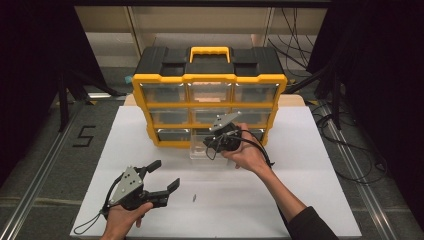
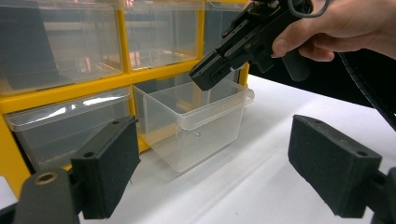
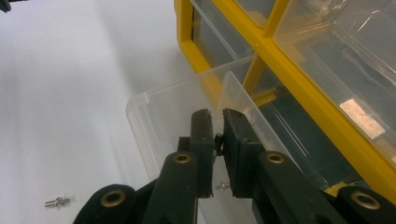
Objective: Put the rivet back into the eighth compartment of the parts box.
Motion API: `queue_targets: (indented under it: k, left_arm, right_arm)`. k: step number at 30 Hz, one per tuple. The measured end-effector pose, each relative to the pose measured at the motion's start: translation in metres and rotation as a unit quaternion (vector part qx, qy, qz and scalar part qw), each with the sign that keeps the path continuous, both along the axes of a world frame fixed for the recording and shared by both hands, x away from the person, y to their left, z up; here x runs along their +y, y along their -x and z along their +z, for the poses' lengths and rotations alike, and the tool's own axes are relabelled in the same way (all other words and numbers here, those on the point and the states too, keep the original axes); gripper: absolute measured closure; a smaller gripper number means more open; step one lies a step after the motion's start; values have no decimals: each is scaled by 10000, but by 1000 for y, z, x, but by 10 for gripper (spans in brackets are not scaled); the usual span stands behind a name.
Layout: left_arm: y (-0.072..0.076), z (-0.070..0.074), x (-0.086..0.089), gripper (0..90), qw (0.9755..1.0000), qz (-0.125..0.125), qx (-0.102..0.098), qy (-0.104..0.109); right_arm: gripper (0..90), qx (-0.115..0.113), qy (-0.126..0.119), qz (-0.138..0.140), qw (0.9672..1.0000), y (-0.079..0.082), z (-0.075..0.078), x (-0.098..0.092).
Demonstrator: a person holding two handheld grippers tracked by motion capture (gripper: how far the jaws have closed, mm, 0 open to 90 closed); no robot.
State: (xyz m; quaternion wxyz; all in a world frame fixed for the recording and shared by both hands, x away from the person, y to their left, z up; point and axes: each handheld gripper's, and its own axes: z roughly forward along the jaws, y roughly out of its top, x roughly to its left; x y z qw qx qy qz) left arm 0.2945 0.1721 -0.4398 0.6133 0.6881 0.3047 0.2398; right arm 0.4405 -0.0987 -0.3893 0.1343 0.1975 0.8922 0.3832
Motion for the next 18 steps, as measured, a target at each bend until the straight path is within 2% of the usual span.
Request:
queue_targets:
  k: [3, 4, 5, 6, 7, 9, 12, 15, 16, 17, 18]
  left_arm:
    - [0, 0, 0, 166, 10000, -12, 11, 25]
    - [0, 0, 0, 166, 10000, 9, 2, -36]
    - [0, 0, -1, 166, 10000, -16, 21, 45]
    - [0, 0, -1, 166, 10000, -7, 30, 41]
    - [0, 0, -1, 166, 10000, -10, 26, 41]
    - [0, 0, 0, 165, 10000, 0, 0, -26]
    - [0, 1, 0, 165, 10000, 5, 1, -31]
    - [1, 1, 0, 166, 10000, 15, 14, 8]
    - [1, 1, 0, 165, 10000, 17, 14, 19]
    - [1, 1, 0, 166, 10000, 18, 9, 34]
    - [1, 1, 0, 166, 10000, 13, -4, 32]
  right_arm:
    - [823, 9, 30, -4, 10000, -1, -1, 0]
    - [820, 38, 31, -6, 10000, -1, -2, 0]
    - [811, 50, 27, 6, 10000, -2, -2, -1]
    - [798, 50, 43, 9, 10000, -2, -4, -1]
    - [777, 128, 58, 5, 9999, -3, -4, -1]
    - [707, 77, 60, -49, 9999, -4, -6, -1]
    - [590, 130, 16, -125, 9998, -1, -2, -1]
    - [519, 66, -56, -26, 10000, 5, 4, 0]
    - [493, -40, -108, 73, 9999, 9, 6, 1]
    - [477, 38, -89, 161, 9998, 12, 8, 1]
    - [458, 24, -105, 288, 9995, 17, 9, 2]
